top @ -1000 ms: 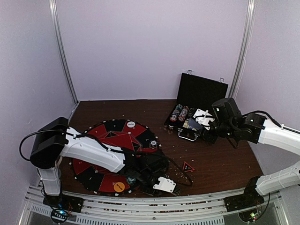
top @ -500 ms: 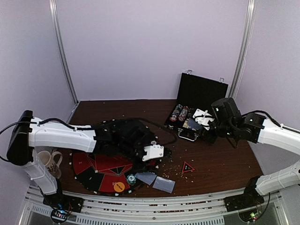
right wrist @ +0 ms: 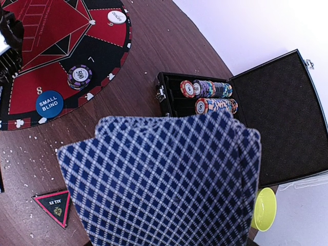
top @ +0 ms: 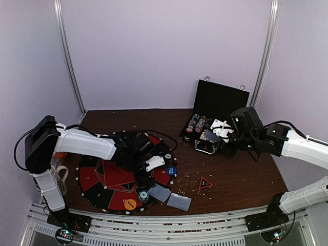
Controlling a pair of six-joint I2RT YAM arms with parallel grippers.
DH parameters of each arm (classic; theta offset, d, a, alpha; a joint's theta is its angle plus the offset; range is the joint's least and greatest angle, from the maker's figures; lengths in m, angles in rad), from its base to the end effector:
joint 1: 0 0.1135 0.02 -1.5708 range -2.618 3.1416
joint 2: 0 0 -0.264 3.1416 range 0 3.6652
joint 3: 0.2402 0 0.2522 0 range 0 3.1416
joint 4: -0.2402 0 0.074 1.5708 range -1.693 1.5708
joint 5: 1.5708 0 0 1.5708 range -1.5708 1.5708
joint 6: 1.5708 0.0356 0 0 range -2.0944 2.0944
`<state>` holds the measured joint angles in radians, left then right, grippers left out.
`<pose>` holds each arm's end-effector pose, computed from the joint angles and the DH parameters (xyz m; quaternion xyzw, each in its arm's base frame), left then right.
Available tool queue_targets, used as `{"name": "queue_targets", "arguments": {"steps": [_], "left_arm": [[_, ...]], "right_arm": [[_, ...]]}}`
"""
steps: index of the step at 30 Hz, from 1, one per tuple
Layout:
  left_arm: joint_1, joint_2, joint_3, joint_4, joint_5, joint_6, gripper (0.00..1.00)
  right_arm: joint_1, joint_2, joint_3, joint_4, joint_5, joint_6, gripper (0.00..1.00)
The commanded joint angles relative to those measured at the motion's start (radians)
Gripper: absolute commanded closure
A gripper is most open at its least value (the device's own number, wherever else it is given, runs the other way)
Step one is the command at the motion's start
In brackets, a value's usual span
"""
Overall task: Distribute texas hold em gaming equipment
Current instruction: Pick up the poker card from the big blind area.
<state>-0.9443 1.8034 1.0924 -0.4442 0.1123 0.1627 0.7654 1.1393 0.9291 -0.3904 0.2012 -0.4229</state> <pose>0.2018 -0.2857 0.1559 0.5234 0.8250 -0.1292 0.1695 0.1863 0.1691 0.2993 -0.4539 0.7555 -0.0085 0.4723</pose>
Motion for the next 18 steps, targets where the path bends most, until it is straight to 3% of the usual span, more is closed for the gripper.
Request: {"name": "queue_targets", "arguments": {"steps": [1,15,18], "left_arm": [[-0.008,0.04,0.027,0.017,0.001,0.015,0.29],[-0.068,0.091,0.031,0.021,0.071,0.087,0.46],[-0.075,0.085,0.044,0.022,0.092,0.103,0.57]], "right_arm": [[-0.006,-0.004,0.012,0.015,0.0,-0.008,0.5],[-0.005,-0.006,0.012,0.013,0.009,-0.013,0.5],[-0.006,-0.007,0.013,0.01,0.01,-0.014,0.5]]}}
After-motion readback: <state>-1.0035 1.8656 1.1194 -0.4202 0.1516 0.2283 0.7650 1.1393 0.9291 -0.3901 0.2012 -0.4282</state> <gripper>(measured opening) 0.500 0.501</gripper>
